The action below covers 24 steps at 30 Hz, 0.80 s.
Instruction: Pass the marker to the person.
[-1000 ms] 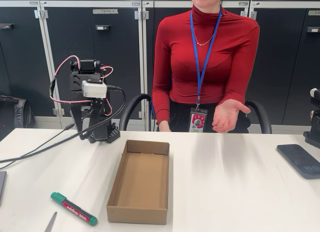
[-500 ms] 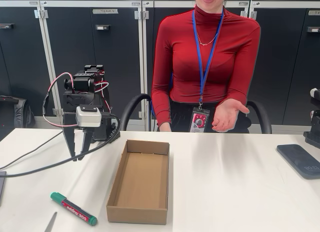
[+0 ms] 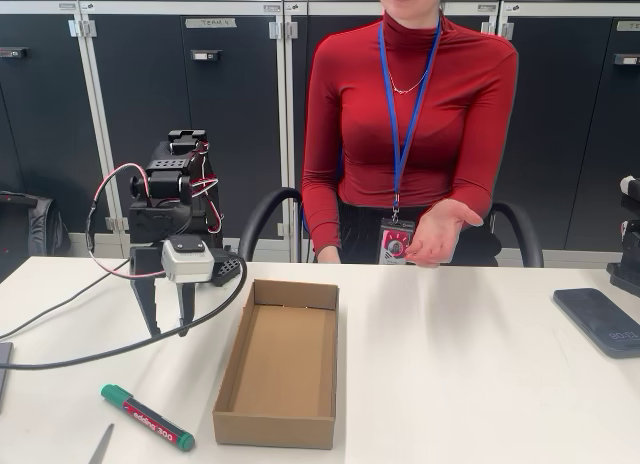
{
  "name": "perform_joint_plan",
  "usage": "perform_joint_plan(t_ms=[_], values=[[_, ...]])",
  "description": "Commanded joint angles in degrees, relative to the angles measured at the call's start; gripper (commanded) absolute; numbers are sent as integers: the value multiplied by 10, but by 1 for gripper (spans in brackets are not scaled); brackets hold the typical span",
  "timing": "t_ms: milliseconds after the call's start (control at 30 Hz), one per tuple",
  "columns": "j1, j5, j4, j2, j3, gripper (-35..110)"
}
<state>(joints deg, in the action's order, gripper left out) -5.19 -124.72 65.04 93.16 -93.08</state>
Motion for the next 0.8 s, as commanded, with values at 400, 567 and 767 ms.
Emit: perform_joint_plan(t_ms=[400,567,767], values=[[79,-75,-39,-105,98,23],[76,-88,-14,-131,134,25],[47,-105,25,-112,120,25]])
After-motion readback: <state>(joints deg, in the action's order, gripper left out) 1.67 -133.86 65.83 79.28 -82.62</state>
